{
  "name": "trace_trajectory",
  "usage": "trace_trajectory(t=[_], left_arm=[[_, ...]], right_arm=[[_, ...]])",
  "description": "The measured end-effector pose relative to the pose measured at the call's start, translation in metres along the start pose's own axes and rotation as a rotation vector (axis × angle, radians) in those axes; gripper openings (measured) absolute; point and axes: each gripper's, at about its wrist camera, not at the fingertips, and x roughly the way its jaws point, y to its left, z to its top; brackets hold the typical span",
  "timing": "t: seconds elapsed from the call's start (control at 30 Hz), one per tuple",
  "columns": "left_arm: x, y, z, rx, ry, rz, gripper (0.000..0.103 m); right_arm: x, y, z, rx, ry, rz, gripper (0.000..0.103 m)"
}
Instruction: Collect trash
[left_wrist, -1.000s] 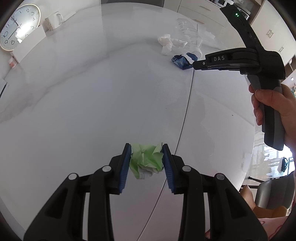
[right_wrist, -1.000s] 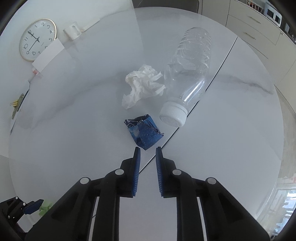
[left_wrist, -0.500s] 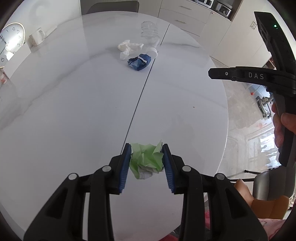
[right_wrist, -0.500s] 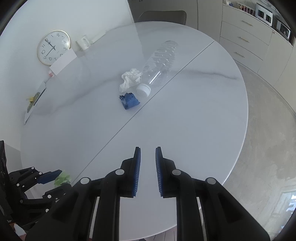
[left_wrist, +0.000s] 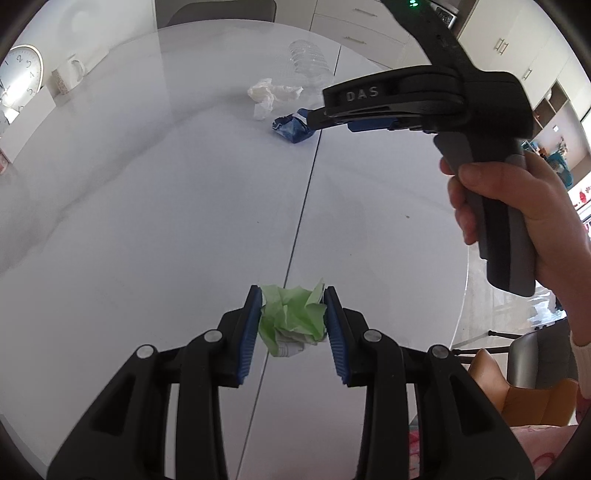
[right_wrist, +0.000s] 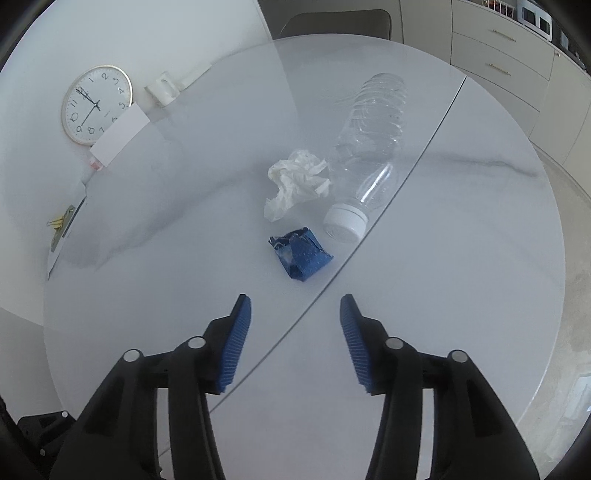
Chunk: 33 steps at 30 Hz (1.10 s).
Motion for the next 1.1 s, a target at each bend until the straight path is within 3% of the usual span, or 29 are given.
trace_trajectory(t=[0.23,0.67,0.73,0.9,1.1], left_arm=[[0.006,0.026,0.006,-0.018,0.009,-0.022,0.034],[0.013,0.045,0.002,-0.072,0.028,-0.026,0.034],[0.017,0.042,0.004,-0.079,0.033,-0.024,0.034],[0.024,0.036,0.007,-0.089,0.041,-0.016,0.034],[0.029,0.028,0.009,-0.077,0.032,-0.018,0.034]], right_arm=[[0.039,0.010,0.021,0.055,0.022,-0.035,0.059],[0.074,0.030,0.027,-0.008,0.033,-0.182,0.059],[0.076,0.034,0.028,-0.031,0.015,-0.209,0.049],[0.076,0.033,0.028,-0.061,-0.002,-0.206,0.045],[0.051,0.022,0.023,-0.030,-0.020,-0.141,0.044]])
